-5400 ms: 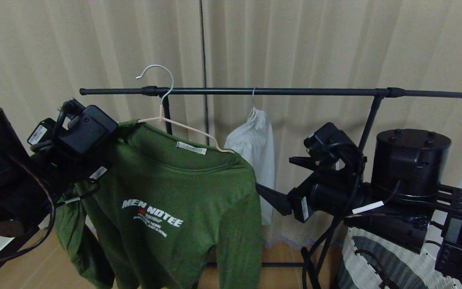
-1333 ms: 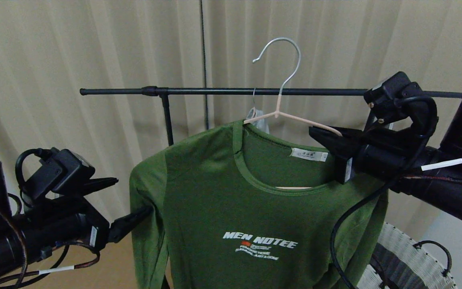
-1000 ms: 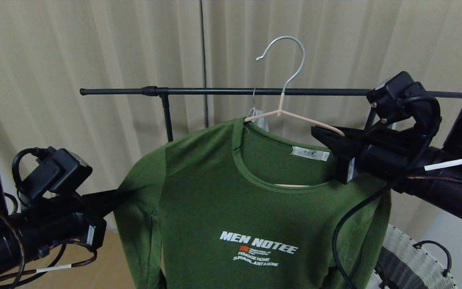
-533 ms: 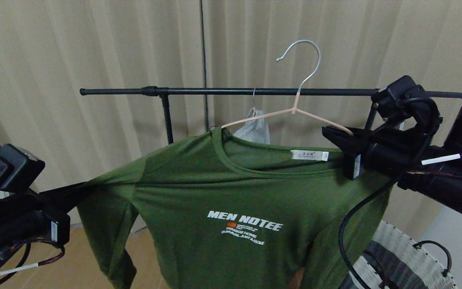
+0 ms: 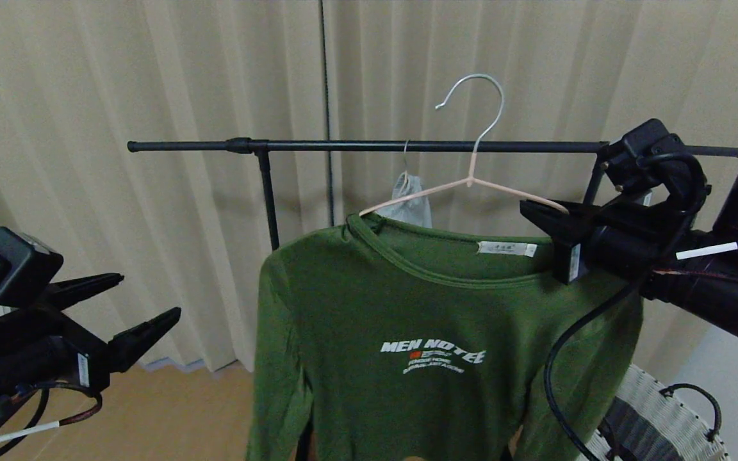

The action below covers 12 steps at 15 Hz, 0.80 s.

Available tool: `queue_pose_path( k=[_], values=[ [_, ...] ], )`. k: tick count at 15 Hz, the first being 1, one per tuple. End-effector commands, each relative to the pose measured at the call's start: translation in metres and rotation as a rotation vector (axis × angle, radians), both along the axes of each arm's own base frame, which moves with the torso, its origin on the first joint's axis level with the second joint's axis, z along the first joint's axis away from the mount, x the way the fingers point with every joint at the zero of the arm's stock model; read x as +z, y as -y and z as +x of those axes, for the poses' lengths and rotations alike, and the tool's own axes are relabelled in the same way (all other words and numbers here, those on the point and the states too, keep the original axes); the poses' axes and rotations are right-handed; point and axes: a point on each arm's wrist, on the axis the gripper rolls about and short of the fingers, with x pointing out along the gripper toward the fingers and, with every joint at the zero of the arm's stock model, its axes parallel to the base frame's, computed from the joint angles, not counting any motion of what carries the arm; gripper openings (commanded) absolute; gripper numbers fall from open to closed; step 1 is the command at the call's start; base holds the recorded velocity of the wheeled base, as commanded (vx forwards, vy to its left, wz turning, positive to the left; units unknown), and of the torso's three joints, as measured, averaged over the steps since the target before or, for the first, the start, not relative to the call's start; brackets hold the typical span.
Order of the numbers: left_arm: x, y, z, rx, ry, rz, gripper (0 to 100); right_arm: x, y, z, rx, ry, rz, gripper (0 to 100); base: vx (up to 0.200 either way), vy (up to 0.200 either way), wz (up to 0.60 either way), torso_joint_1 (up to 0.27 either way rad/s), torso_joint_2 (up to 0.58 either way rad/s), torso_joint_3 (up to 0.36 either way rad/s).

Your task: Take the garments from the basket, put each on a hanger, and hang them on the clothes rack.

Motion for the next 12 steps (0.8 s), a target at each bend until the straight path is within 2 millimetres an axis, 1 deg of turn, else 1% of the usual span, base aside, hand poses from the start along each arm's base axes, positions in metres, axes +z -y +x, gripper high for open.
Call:
queue_pose_path(
  k=[1, 4, 5, 6, 7, 8, 9, 10, 12],
  values=[
    [0.005, -0.001, -0.006, 0.011, 0.016, -0.042, 100, -0.001, 0.008, 0.002, -0.030, -0.010, -0.005, 0, 0.000, 0.000, 0.00, 0.000, 0.00, 0.000],
    [0.009, -0.004, -0.020, 0.045, 0.023, -0.167, 100, 0.001, 0.025, -0.003, -0.087, -0.055, -0.024, 0, 0.000, 0.000, 0.00, 0.000, 0.00, 0.000],
    [0.008, -0.005, -0.024, 0.059, 0.018, -0.190, 100, 0.002, 0.029, -0.004, -0.098, -0.060, -0.026, 0, 0.000, 0.000, 0.00, 0.000, 0.00, 0.000],
    [0.001, -0.009, -0.033, 0.089, 0.008, -0.208, 100, 0.002, 0.037, -0.007, -0.125, -0.075, -0.032, 0, 0.000, 0.000, 0.00, 0.000, 0.00, 0.000],
    [0.001, -0.009, -0.033, 0.089, 0.008, -0.208, 100, 0.002, 0.037, -0.007, -0.125, -0.075, -0.032, 0, 0.000, 0.000, 0.00, 0.000, 0.00, 0.000],
    [-0.016, -0.013, -0.044, 0.124, -0.026, -0.201, 100, 0.002, 0.051, -0.016, -0.168, -0.094, -0.038, 0, 0.000, 0.000, 0.00, 0.000, 0.00, 0.000],
    [-0.025, -0.014, -0.053, 0.131, -0.039, -0.205, 100, 0.002, 0.063, -0.024, -0.211, -0.111, -0.042, 0, 0.000, 0.000, 0.00, 0.000, 0.00, 0.000],
    [-0.030, -0.014, -0.059, 0.129, -0.047, -0.215, 100, 0.001, 0.078, -0.033, -0.268, -0.143, -0.050, 0, 0.000, 0.000, 0.00, 0.000, 0.00, 0.000],
    [-0.027, -0.013, -0.058, 0.124, -0.035, -0.212, 100, 0.000, 0.096, -0.047, -0.342, -0.171, -0.052, 0, 0.000, 0.000, 0.00, 0.000, 0.00, 0.000]
  ],
)
